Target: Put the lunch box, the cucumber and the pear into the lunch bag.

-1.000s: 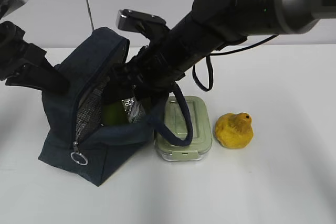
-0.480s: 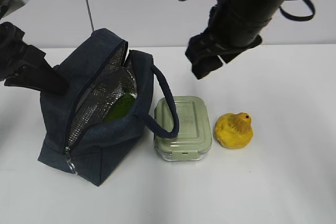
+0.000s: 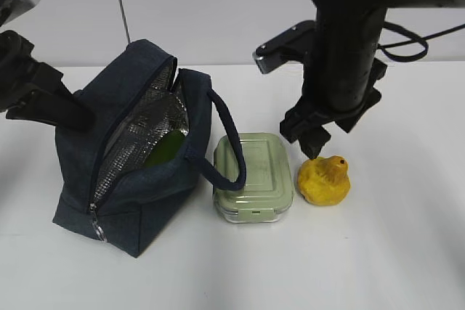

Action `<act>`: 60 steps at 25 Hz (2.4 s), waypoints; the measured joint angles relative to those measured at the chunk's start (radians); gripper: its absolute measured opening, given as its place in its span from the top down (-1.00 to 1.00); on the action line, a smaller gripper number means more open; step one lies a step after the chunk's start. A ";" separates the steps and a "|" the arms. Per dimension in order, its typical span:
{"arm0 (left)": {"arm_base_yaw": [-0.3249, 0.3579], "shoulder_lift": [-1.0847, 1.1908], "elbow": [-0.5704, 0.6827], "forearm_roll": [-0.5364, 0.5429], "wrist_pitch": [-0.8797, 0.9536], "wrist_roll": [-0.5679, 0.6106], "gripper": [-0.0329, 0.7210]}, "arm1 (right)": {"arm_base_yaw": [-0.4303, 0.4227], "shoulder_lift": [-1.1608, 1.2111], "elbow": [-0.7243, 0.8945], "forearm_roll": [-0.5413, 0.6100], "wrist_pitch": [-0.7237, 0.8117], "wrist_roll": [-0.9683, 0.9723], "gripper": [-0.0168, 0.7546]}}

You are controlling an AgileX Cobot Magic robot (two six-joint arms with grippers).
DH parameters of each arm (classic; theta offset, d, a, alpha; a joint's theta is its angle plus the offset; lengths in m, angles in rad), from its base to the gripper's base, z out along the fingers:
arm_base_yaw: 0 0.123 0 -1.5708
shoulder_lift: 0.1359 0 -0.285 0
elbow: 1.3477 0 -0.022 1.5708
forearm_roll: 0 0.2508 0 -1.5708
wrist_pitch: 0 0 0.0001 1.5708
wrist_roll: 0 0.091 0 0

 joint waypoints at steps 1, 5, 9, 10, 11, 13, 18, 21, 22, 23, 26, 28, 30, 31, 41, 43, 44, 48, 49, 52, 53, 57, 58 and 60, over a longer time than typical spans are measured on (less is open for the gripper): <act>0.000 0.000 0.000 0.000 0.000 0.000 0.90 | -0.001 0.009 0.000 -0.002 0.000 0.000 -0.48; 0.000 0.000 0.000 0.000 0.000 0.000 0.90 | -0.002 0.035 0.000 -0.004 0.006 0.000 -0.42; 0.000 0.000 0.000 0.001 0.000 0.000 0.90 | -0.016 0.048 0.000 -0.004 0.009 -0.002 -0.30; 0.000 0.000 0.000 0.001 0.000 0.000 0.90 | -0.020 0.050 0.000 -0.004 0.009 -0.003 -0.30; 0.000 0.000 0.000 0.001 0.000 0.000 0.90 | -0.024 0.052 0.000 -0.004 0.011 -0.004 -0.29; 0.000 0.000 0.000 0.001 0.000 0.000 0.90 | -0.029 0.058 0.002 -0.005 0.015 -0.011 -0.29; 0.000 0.000 0.000 0.002 0.000 0.000 0.90 | -0.034 0.084 0.009 -0.003 0.017 -0.032 -0.25; 0.000 0.000 0.000 0.003 0.000 0.000 0.90 | -0.034 0.102 0.016 0.021 0.017 -0.053 -0.10; 0.000 0.000 0.000 0.003 0.000 0.000 0.90 | -0.034 0.106 0.017 0.023 0.017 -0.059 0.08; 0.000 0.000 0.000 0.003 0.000 0.000 0.90 | -0.034 0.107 0.017 0.023 0.017 -0.062 0.21; 0.000 0.000 0.000 0.005 0.000 0.000 0.90 | -0.034 0.107 0.017 0.012 0.017 -0.063 0.52; 0.000 0.000 0.000 0.005 0.000 0.000 0.90 | -0.034 0.102 0.017 0.004 0.014 -0.058 0.54; 0.000 0.000 0.000 0.005 0.000 0.000 0.90 | -0.034 0.081 0.020 -0.002 -0.009 -0.045 0.54; 0.000 0.000 0.000 0.005 0.000 0.000 0.90 | -0.034 0.053 0.020 -0.002 -0.026 -0.040 0.55; 0.000 0.000 0.000 0.008 -0.003 0.000 0.90 | -0.036 -0.254 0.020 0.298 -0.266 -0.207 0.57; 0.000 0.000 0.000 0.008 -0.004 0.000 0.90 | -0.036 -0.271 0.020 0.439 -0.286 -0.321 0.57; 0.000 0.000 0.000 0.008 -0.004 0.000 0.90 | -0.036 -0.270 0.020 0.517 -0.290 -0.375 0.57; 0.000 0.000 0.000 0.009 -0.007 0.000 0.90 | 0.002 -0.244 0.020 0.698 -0.301 -0.541 0.57; 0.000 0.000 0.000 0.009 -0.007 0.000 0.90 | 0.019 -0.234 0.020 0.716 -0.307 -0.566 0.57; 0.000 0.000 0.000 0.009 -0.007 0.000 0.90 | 0.066 -0.197 0.020 0.751 -0.325 -0.602 0.57; 0.000 0.000 0.000 0.009 -0.007 0.000 0.90 | 0.084 -0.181 0.020 0.754 -0.327 -0.609 0.57; 0.000 0.000 0.000 0.009 -0.007 0.000 0.90 | 0.115 -0.123 0.020 0.754 -0.348 -0.613 0.57; 0.000 0.000 0.000 0.009 -0.007 0.000 0.90 | 0.116 -0.105 0.020 0.754 -0.350 -0.615 0.57; 0.000 0.000 0.000 0.009 -0.007 0.000 0.90 | 0.118 -0.082 0.020 0.752 -0.352 -0.617 0.57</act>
